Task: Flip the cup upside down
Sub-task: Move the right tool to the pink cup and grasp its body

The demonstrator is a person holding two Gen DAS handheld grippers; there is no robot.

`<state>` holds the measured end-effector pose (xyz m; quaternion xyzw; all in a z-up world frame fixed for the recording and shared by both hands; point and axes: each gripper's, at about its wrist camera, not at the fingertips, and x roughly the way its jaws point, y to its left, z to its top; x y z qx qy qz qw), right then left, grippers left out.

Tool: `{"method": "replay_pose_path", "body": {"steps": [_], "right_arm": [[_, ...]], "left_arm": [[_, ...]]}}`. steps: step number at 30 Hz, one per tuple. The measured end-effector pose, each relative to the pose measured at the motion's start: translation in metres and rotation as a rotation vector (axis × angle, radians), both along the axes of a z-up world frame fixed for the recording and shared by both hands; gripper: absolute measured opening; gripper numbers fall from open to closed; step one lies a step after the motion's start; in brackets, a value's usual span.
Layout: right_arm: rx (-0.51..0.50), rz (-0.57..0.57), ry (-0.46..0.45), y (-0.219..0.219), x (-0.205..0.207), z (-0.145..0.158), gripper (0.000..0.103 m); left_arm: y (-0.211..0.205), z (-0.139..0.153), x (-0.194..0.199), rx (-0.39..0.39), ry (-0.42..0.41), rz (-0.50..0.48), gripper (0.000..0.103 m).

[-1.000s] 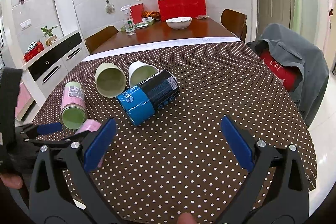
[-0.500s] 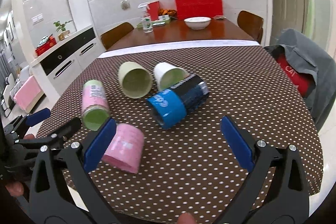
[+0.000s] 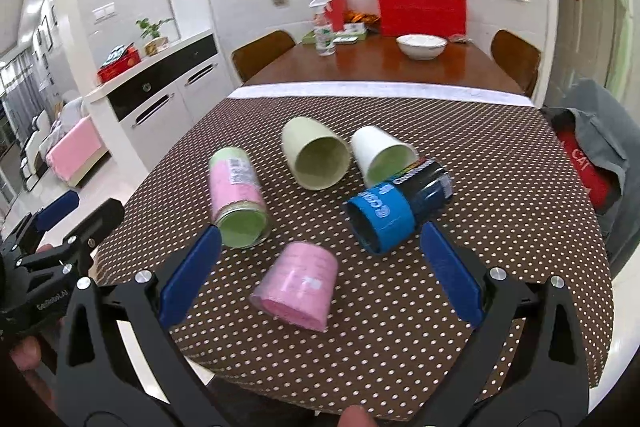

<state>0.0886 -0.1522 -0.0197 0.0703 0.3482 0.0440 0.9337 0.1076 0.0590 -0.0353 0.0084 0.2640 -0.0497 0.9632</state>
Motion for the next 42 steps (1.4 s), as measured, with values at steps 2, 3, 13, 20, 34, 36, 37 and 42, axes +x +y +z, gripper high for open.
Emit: {"method": "replay_pose_path", "body": {"steps": [2,3,13,20,34,36,37,42], "right_arm": [[0.006,0.012,0.026,0.003,0.002,0.000,0.097],[0.003,0.019,0.040,0.005,0.004,0.000,0.097],[0.036,0.033,0.117,0.006,0.009,-0.008,0.097],[0.115,0.058,0.230,-0.001,0.021,-0.019,0.097],[0.146,0.058,0.410,0.005,0.054,-0.053,0.097],[0.136,0.061,0.430,0.009,0.058,-0.059,0.097],[0.132,0.060,0.435,0.010,0.060,-0.061,0.097],[0.133,0.052,0.465,0.012,0.074,-0.069,0.097]], "left_arm": [[0.005,0.002,-0.005,0.008,-0.018,0.024,0.099],[0.008,0.003,-0.007,0.009,-0.023,0.033,0.099],[0.026,0.007,-0.017,-0.004,-0.052,0.065,0.099],[0.033,0.005,-0.019,-0.010,-0.053,0.072,0.099],[0.042,-0.010,-0.016,-0.003,-0.027,0.078,0.099],[0.044,-0.012,-0.015,-0.004,-0.022,0.079,0.099],[0.045,-0.013,-0.014,-0.005,-0.020,0.081,0.099],[0.050,-0.018,-0.010,-0.022,-0.008,0.088,0.099]]}}
